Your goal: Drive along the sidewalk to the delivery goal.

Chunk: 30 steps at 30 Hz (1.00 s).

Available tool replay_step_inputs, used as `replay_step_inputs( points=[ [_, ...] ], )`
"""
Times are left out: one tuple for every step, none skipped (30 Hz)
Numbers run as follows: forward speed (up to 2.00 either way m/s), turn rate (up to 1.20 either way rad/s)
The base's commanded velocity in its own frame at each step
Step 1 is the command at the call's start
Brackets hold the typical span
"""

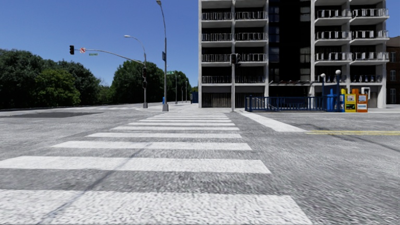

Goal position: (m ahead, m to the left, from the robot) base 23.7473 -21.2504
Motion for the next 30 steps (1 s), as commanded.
replay_step_inputs(
  points=[
    [2.0, 0.0],
    [2.0, 0.0],
    [2.0, 0.0],
    [2.0, 0.0],
    [2.0, 0.0],
    [2.0, 0.0],
    [2.0, 0.0],
    [2.0, 0.0],
    [2.0, 0.0],
    [2.0, 0.0],
    [2.0, 0.0],
    [2.0, 0.0],
    [2.0, 0.0],
    [2.0, 0.0],
    [2.0, 0.0],
    [2.0, 0.0],
    [2.0, 0.0],
    [2.0, 0.0],
    [2.0, 0.0],
    [2.0, 0.0],
    [2.0, 0.0],
    [2.0, 0.0],
    [2.0, 0.0],
    [2.0, 0.0],
    [2.0, 0.0],
    [2.0, 0.0],
    [2.0, 0.0],
    [2.0, 0.0],
    [2.0, 0.0],
    [2.0, 0.0]
  ],
)
